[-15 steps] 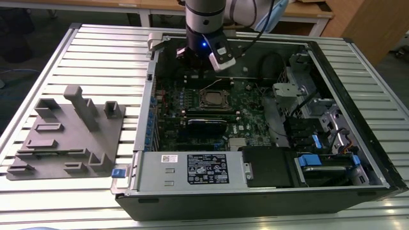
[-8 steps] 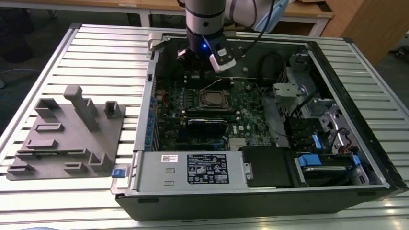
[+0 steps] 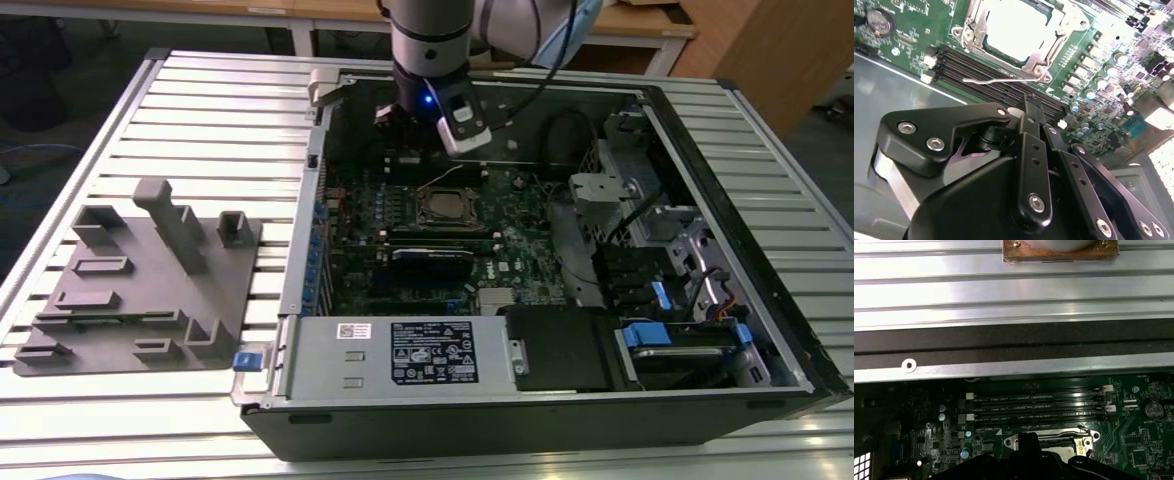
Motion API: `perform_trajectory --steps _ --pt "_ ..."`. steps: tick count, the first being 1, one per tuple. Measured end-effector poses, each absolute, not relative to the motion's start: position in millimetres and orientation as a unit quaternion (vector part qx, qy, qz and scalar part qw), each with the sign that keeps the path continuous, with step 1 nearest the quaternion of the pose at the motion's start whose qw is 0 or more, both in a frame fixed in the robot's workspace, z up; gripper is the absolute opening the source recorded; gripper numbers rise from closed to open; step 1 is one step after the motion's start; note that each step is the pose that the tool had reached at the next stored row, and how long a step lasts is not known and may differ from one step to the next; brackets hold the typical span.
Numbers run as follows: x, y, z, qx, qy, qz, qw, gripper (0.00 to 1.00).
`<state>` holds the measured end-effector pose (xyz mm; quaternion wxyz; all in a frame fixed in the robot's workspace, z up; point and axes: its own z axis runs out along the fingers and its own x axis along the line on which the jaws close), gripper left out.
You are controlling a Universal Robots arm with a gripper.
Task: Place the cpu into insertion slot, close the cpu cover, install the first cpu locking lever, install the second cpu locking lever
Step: 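Install the first cpu locking lever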
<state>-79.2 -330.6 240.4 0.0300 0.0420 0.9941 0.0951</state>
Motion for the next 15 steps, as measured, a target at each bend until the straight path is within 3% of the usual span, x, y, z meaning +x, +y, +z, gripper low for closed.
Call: perform_trajectory --steps 15 --pt "-74.9 -330.5 239.3 0.072 0.992 0.094 0.033 0.11"
